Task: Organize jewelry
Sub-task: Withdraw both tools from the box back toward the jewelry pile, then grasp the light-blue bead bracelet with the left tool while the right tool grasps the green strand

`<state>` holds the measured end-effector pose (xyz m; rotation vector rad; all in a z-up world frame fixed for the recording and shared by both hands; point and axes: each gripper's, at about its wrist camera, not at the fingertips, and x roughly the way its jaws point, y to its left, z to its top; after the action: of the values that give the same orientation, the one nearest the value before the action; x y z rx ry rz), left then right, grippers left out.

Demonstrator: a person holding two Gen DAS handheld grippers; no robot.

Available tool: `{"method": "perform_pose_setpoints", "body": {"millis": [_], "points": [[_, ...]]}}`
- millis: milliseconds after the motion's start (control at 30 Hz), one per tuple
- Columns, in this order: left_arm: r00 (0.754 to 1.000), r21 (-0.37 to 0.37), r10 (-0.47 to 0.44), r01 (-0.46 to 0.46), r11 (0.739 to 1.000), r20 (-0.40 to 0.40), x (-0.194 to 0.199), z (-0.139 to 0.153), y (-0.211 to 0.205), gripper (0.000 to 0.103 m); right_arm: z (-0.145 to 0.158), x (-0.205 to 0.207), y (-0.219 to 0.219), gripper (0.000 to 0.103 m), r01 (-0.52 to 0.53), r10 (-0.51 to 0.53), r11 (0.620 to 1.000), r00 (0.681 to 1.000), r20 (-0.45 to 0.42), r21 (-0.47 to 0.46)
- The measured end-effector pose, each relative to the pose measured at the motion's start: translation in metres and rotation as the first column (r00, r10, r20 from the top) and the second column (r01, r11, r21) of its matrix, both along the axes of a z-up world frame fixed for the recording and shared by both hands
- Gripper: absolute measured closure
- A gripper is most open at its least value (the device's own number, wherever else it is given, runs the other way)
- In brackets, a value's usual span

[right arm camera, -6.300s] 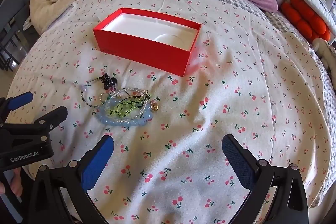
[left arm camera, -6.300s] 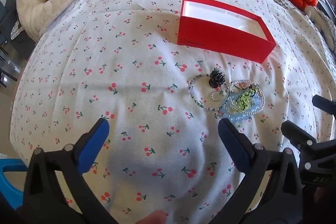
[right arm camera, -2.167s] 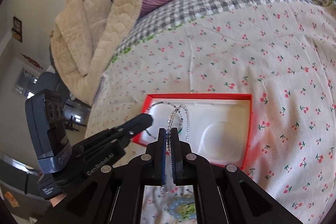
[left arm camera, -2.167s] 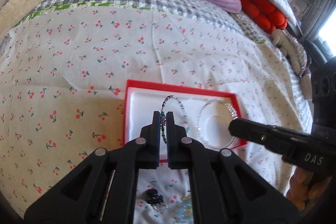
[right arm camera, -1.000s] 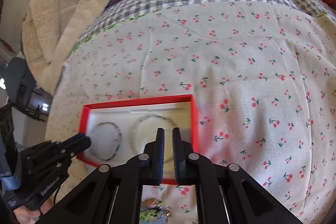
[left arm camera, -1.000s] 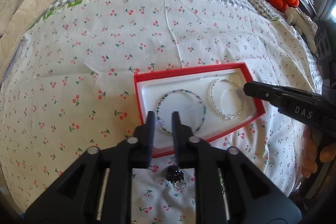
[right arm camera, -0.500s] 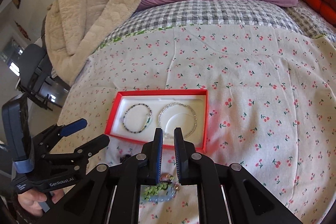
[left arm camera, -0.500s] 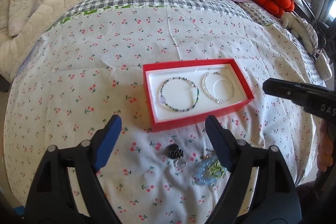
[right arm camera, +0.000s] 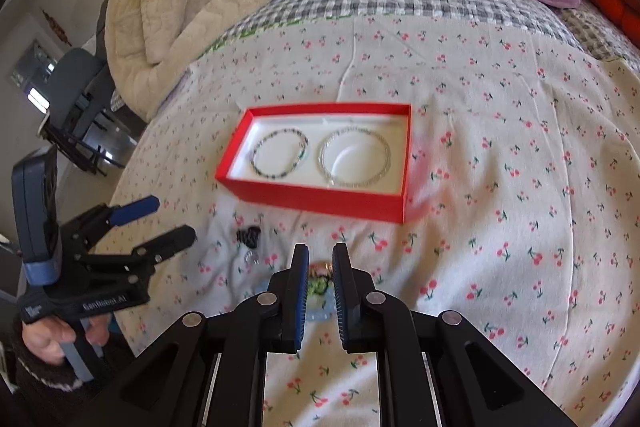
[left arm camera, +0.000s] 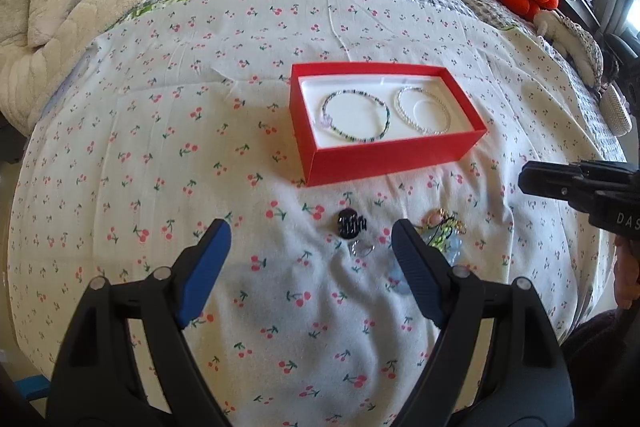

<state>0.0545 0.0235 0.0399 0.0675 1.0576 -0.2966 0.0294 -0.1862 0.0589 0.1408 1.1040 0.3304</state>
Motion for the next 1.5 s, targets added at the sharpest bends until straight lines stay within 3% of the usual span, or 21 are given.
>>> {"method": "perform_pose_setpoints", "body": {"millis": [167,233,267,300,533,833,1000,1133,1267,1300,1367,1500], "points": [[1.0,0.021,-0.025,0.025,0.999,-0.017,-0.011,-0.017,0.002,0.02,-0.011,-0.015,-0.005,0.083,-0.017,0.017,1.0,1.0,-0.011,0.0],[0.999,0.032,-0.043,0.044,0.999,-0.016,-0.016,-0.024,0.001,0.02,-0.016,-0.021,-0.007,0.068,-0.024,0.024,1.0,1.0,-0.012,0.0],[0.999,0.038,-0.052,0.053,0.998,-0.017,-0.018,-0.026,0.001,0.02,-0.018,-0.024,-0.009,0.042,-0.025,0.025,1.0,1.0,-0.007,0.003],[0.998,0.045,-0.065,0.066,0.997,-0.019,-0.021,-0.03,-0.001,0.02,-0.019,-0.027,-0.01,0.027,-0.023,0.023,1.0,1.0,0.007,0.006],[0.989,0.052,-0.14,0.142,0.988,-0.045,-0.032,-0.045,-0.013,0.02,-0.029,-0.044,-0.017,0.027,-0.022,0.026,0.998,0.998,0.063,-0.059],[0.972,-0.016,-0.226,0.225,0.974,-0.071,-0.036,-0.049,-0.039,0.023,-0.038,-0.052,-0.019,0.027,-0.03,0.036,0.996,0.998,0.061,-0.088],[0.965,-0.054,-0.235,0.23,0.972,-0.118,-0.029,-0.057,-0.05,0.053,-0.038,-0.051,-0.014,0.027,-0.048,0.053,0.996,0.997,0.063,-0.077],[0.964,-0.082,-0.228,0.218,0.972,-0.135,-0.024,-0.061,-0.054,0.061,-0.039,-0.05,-0.008,0.027,-0.068,0.072,0.996,0.996,0.053,-0.059],[0.96,-0.095,-0.239,0.227,0.969,-0.144,-0.025,-0.063,-0.058,0.077,-0.042,-0.047,-0.003,0.028,-0.086,0.087,0.996,0.996,0.029,-0.025],[0.96,-0.098,-0.24,0.227,0.969,-0.144,-0.026,-0.062,-0.059,0.085,-0.043,-0.046,-0.001,0.032,-0.088,0.089,0.996,0.996,0.023,-0.016],[0.961,-0.104,-0.233,0.22,0.97,-0.146,-0.026,-0.061,-0.059,0.09,-0.044,-0.045,0.001,0.041,-0.091,0.091,0.996,0.996,0.011,0.006],[0.96,-0.146,-0.225,0.202,0.969,-0.165,-0.03,-0.06,-0.053,0.091,-0.049,-0.039,0.005,0.064,-0.092,0.096,0.992,0.995,-0.041,0.084]]}}
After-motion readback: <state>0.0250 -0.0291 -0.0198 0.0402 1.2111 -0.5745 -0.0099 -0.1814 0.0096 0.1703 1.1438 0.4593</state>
